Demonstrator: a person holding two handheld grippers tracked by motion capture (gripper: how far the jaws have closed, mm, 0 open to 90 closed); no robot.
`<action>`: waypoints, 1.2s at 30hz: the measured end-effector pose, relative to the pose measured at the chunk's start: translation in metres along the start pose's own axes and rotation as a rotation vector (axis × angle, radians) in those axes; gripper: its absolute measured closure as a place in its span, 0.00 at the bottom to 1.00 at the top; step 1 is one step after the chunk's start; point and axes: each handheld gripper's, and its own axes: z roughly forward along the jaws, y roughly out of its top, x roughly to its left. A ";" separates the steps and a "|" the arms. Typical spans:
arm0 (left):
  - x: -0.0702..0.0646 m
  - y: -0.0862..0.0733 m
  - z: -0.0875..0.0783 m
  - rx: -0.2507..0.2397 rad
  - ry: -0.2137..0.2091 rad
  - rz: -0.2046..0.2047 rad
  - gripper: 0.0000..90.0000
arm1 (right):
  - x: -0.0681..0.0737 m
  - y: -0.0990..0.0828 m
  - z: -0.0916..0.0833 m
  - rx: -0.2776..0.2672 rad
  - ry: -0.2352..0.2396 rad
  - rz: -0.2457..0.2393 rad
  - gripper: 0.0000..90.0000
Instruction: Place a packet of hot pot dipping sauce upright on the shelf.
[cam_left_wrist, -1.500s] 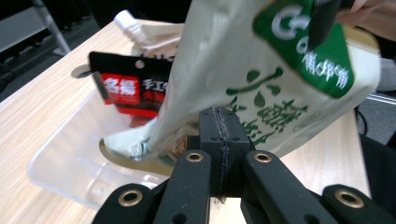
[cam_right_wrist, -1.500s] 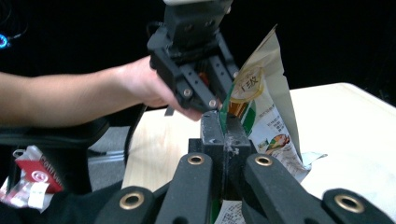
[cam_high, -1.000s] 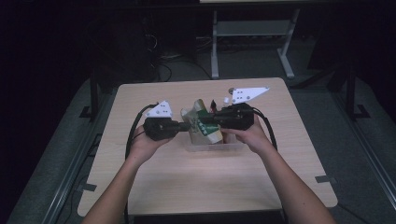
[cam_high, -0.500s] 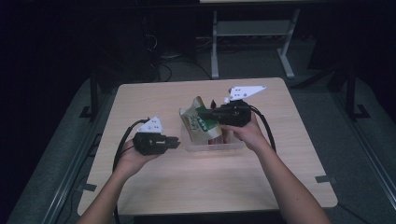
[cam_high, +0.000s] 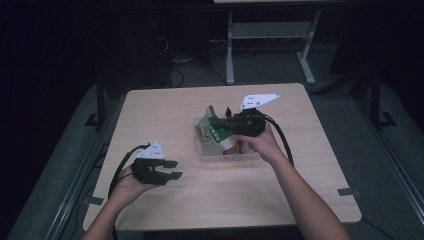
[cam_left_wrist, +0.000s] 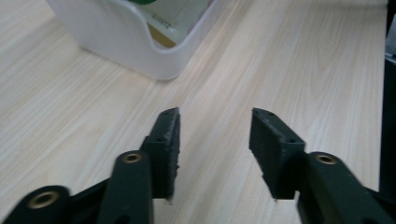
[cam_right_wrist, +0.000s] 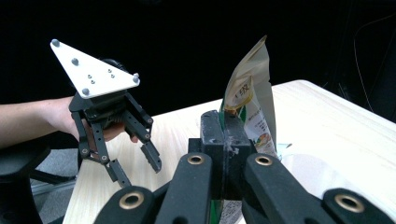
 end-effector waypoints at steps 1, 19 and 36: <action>0.000 0.000 0.002 0.003 -0.003 -0.009 0.54 | 0.000 0.000 0.001 0.005 0.001 -0.001 1.00; 0.002 -0.004 0.012 0.050 -0.017 -0.031 0.44 | -0.005 -0.010 0.025 0.075 -0.035 -0.005 1.00; 0.001 -0.004 0.016 0.064 -0.023 -0.017 0.44 | 0.004 -0.007 0.010 0.083 -0.086 -0.020 0.71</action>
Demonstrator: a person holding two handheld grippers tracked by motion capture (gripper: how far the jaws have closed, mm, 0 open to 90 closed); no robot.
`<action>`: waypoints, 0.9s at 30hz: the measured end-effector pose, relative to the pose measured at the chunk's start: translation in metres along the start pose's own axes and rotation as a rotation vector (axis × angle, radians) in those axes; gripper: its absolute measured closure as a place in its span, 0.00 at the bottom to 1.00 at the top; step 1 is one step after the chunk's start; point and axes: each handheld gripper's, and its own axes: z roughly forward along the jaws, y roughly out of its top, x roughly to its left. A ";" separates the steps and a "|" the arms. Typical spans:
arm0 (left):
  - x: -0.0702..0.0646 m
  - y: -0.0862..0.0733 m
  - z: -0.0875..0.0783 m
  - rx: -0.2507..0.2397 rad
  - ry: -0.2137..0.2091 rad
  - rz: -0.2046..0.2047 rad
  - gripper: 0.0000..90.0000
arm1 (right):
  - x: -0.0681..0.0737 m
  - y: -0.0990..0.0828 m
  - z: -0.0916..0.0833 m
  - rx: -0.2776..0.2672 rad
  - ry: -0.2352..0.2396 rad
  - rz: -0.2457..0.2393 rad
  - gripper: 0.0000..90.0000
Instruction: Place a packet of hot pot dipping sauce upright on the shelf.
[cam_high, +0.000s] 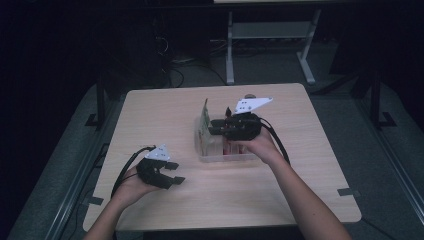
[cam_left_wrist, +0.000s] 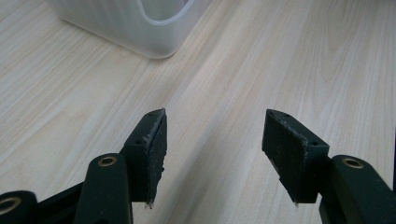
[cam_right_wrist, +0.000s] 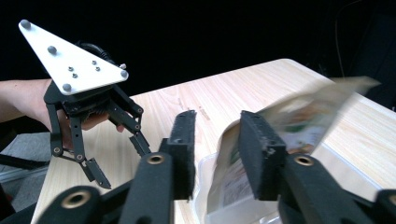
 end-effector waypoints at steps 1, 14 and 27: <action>0.000 0.000 0.000 -0.001 0.001 0.000 0.44 | 0.000 0.000 -0.002 -0.002 -0.002 0.001 0.71; 0.000 0.000 0.001 -0.004 0.000 -0.007 0.44 | 0.014 -0.012 -0.025 0.031 -0.004 -0.021 0.83; 0.000 0.000 0.001 -0.004 -0.007 -0.002 0.44 | 0.015 -0.037 0.009 0.117 -0.031 -0.008 1.00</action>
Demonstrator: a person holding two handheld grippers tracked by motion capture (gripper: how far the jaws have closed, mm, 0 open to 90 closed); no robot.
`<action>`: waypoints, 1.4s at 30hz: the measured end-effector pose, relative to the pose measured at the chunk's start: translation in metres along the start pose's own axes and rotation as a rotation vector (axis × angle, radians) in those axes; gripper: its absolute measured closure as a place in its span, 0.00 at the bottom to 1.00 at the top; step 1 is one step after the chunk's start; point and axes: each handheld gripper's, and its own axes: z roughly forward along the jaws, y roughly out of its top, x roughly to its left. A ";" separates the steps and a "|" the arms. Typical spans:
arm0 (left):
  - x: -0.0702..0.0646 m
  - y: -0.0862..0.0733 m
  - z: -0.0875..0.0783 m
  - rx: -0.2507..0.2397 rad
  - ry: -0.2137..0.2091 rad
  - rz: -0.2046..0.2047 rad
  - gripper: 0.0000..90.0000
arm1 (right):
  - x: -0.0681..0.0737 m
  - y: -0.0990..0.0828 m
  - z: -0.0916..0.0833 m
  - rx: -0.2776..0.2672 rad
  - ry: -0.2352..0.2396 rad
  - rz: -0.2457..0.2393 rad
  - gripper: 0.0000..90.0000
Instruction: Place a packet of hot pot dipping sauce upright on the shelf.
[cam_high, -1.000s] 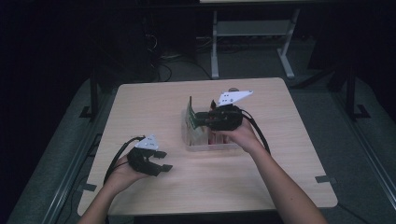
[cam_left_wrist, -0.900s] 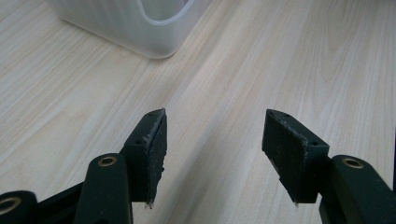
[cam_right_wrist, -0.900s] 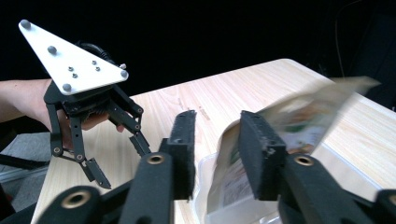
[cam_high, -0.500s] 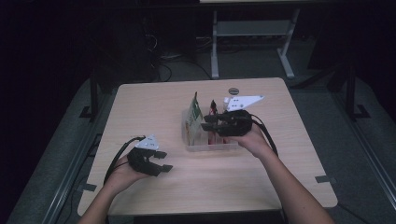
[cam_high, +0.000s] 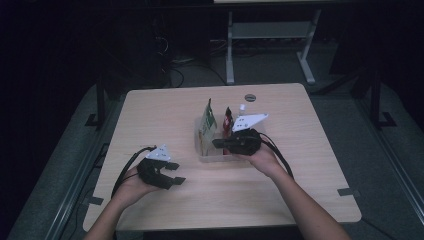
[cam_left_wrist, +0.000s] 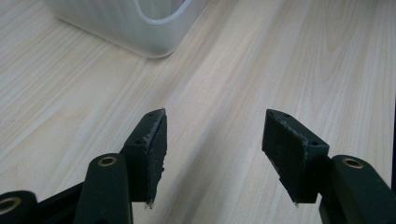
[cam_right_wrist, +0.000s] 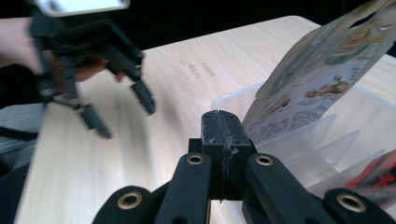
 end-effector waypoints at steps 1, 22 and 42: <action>0.000 0.000 0.000 -0.001 0.001 -0.001 0.44 | -0.001 0.001 0.003 -0.002 -0.013 0.005 1.00; 0.002 -0.001 -0.003 -0.006 0.004 -0.007 0.44 | 0.010 -0.007 -0.017 -0.025 -0.020 0.030 0.95; -0.002 0.000 -0.008 -0.012 0.002 -0.006 0.41 | 0.019 -0.038 -0.073 0.039 -0.048 0.049 0.63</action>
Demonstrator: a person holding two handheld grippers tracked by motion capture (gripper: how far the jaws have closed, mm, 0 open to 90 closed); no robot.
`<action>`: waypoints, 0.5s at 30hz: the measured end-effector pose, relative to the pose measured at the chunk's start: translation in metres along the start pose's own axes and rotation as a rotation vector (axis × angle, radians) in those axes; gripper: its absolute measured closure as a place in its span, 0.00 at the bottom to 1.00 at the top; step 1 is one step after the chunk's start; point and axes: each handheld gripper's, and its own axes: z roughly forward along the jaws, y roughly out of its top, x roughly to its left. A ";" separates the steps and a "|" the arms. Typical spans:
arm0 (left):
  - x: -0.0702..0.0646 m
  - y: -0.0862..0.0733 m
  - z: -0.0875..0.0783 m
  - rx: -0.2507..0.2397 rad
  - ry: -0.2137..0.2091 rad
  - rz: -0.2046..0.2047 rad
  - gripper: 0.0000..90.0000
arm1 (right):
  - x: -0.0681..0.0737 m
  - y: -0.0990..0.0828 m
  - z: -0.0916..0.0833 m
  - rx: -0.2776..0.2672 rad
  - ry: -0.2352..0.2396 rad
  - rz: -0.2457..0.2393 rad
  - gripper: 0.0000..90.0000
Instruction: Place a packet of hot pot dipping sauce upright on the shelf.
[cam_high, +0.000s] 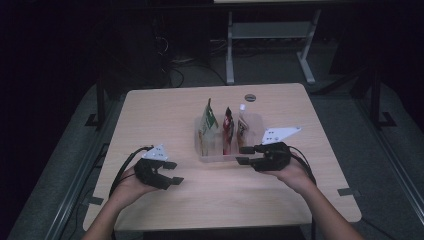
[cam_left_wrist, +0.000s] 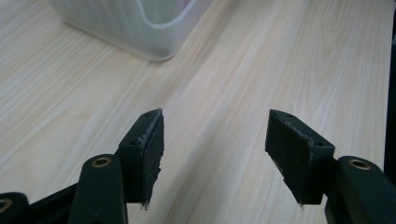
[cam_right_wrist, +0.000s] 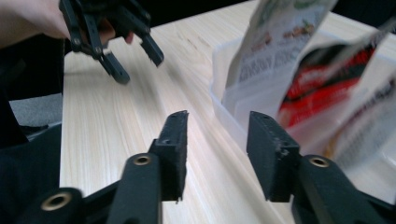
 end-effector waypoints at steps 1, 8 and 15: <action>0.000 0.001 0.000 0.003 -0.001 0.004 0.41 | 0.000 -0.002 -0.002 0.008 -0.004 -0.001 0.62; -0.005 0.004 -0.005 0.001 -0.003 0.020 0.40 | 0.001 -0.017 -0.016 0.039 -0.043 0.020 0.51; -0.010 -0.003 -0.011 0.014 0.006 0.015 0.36 | -0.001 -0.036 -0.032 0.090 -0.088 0.039 0.44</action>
